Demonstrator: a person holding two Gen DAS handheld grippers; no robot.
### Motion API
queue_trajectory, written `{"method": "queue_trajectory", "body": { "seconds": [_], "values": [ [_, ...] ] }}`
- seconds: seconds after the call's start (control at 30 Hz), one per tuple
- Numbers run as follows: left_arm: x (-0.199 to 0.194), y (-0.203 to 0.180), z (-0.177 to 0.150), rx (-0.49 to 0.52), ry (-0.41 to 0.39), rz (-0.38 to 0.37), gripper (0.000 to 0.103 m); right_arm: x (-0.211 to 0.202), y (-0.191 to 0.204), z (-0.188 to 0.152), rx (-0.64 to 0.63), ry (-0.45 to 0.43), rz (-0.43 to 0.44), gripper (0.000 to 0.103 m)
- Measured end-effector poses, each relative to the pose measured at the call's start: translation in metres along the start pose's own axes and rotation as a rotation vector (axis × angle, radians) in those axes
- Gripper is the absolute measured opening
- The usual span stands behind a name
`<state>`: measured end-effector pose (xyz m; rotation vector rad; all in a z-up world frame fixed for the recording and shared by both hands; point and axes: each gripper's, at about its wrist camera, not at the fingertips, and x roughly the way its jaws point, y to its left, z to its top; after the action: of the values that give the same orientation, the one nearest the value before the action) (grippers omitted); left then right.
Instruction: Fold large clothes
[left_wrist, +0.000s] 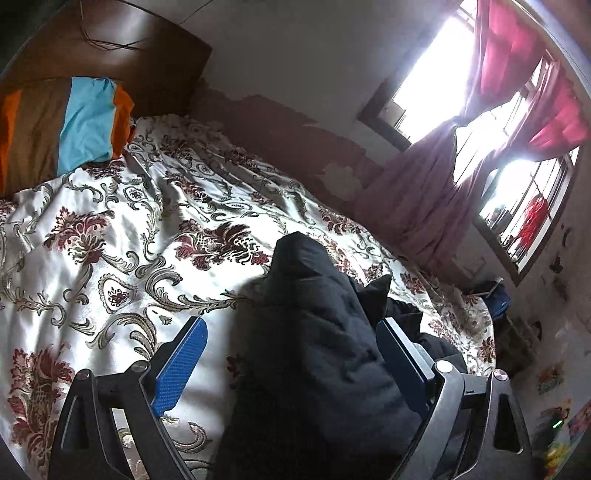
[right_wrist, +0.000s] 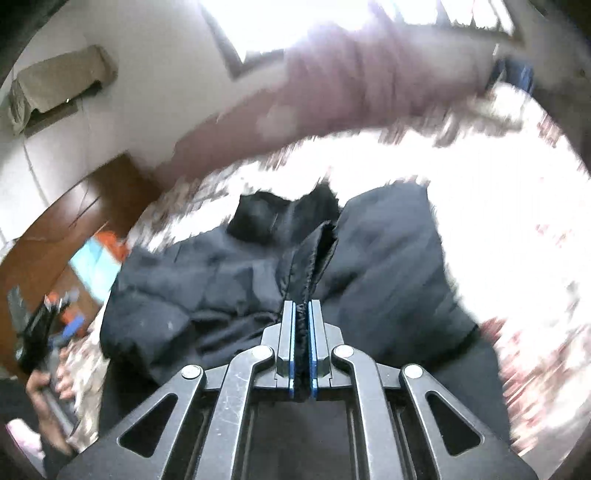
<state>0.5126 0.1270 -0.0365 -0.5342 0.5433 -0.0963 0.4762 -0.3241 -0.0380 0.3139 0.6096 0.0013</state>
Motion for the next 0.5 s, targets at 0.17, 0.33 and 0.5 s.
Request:
{"method": "queue_trajectory", "body": {
  "seconds": [0.17, 0.33, 0.5],
  "values": [
    [0.013, -0.005, -0.007, 0.032, 0.035, 0.013, 0.092, 0.000, -0.034, 0.022, 0.034, -0.088, -0.130, 0.006],
    [0.036, -0.017, -0.023, 0.095, 0.105, 0.058, 0.092, 0.046, -0.061, 0.006, -0.006, 0.013, -0.243, 0.007],
    [0.055, -0.029, -0.042, 0.170, 0.159, 0.125, 0.092, 0.052, -0.046, -0.001, -0.079, 0.014, -0.317, 0.036]
  ]
}}
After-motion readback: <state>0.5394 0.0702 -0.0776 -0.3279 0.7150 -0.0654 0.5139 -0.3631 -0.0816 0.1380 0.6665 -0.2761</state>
